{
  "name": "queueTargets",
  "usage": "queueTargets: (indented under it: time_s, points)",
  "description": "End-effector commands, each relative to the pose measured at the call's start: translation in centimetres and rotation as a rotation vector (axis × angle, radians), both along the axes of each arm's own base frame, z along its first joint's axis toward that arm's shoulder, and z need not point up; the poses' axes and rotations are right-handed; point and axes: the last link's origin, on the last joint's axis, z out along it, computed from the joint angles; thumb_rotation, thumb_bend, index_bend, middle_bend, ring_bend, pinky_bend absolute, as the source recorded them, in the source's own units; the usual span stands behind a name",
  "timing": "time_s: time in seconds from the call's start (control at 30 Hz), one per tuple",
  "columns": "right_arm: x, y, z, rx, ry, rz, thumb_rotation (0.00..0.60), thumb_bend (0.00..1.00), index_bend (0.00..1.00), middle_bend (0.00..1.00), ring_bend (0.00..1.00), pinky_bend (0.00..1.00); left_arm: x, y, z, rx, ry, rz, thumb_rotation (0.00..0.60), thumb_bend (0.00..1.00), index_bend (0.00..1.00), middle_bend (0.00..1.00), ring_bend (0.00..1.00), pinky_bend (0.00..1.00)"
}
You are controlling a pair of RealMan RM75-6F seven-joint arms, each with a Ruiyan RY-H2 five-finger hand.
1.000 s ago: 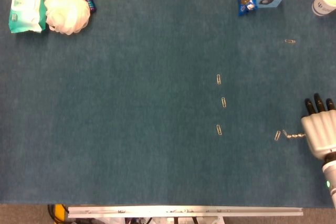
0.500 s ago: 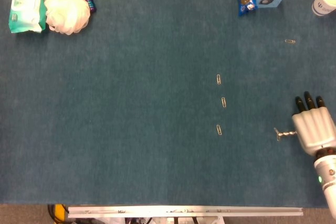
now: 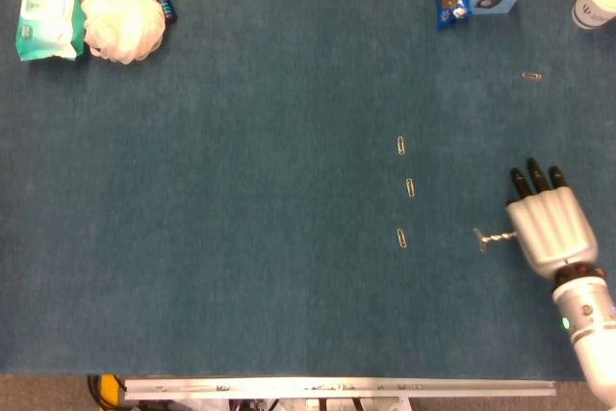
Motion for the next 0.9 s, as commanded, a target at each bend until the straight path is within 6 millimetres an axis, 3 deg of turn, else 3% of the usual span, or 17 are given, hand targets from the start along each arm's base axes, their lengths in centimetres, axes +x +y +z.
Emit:
queueTargets:
  time_s: [0.03, 0.43, 0.53, 0.63, 0.77, 0.9]
  points:
    - [0.4, -0.3, -0.3, 0.001, -0.005, 0.013, 0.6, 0.39, 0.58, 0.14, 0.0, 0.15, 0.0, 0.0, 0.0, 0.0, 0.0, 0.001, 0.6, 0.19, 0.49, 0.37, 0.25, 0.42]
    - [-0.1, -1.3, -0.4, -0.056, -0.004, 0.0, 0.6, 0.39, 0.58, 0.14, 0.0, 0.15, 0.0, 0.0, 0.0, -0.001, -0.003, 0.002, 0.6, 0.19, 0.49, 0.37, 0.25, 0.42]
    - [-0.7, -1.4, -0.2, -0.068, 0.009, -0.005, 0.6, 0.34, 0.58, 0.14, 0.0, 0.15, 0.0, 0.0, 0.0, -0.001, -0.001, 0.003, 0.6, 0.19, 0.49, 0.37, 0.25, 0.42]
    - [-1.2, -1.3, 0.0, -0.08, 0.032, -0.008, 0.6, 0.24, 0.49, 0.14, 0.0, 0.15, 0.0, 0.0, 0.0, -0.003, 0.001, 0.004, 0.6, 0.2, 0.49, 0.37, 0.25, 0.42]
    - [-1.6, -1.2, 0.5, -0.085, 0.043, -0.016, 0.6, 0.08, 0.31, 0.14, 0.0, 0.15, 0.0, 0.0, -0.1, -0.005, 0.003, 0.005, 0.6, 0.2, 0.49, 0.37, 0.25, 0.42]
    - [-1.8, -1.0, 1.6, -0.119, 0.021, -0.014, 0.6, 0.04, 0.23, 0.14, 0.0, 0.15, -0.1, 0.0, 0.0, -0.005, 0.004, 0.007, 0.6, 0.2, 0.49, 0.37, 0.25, 0.42]
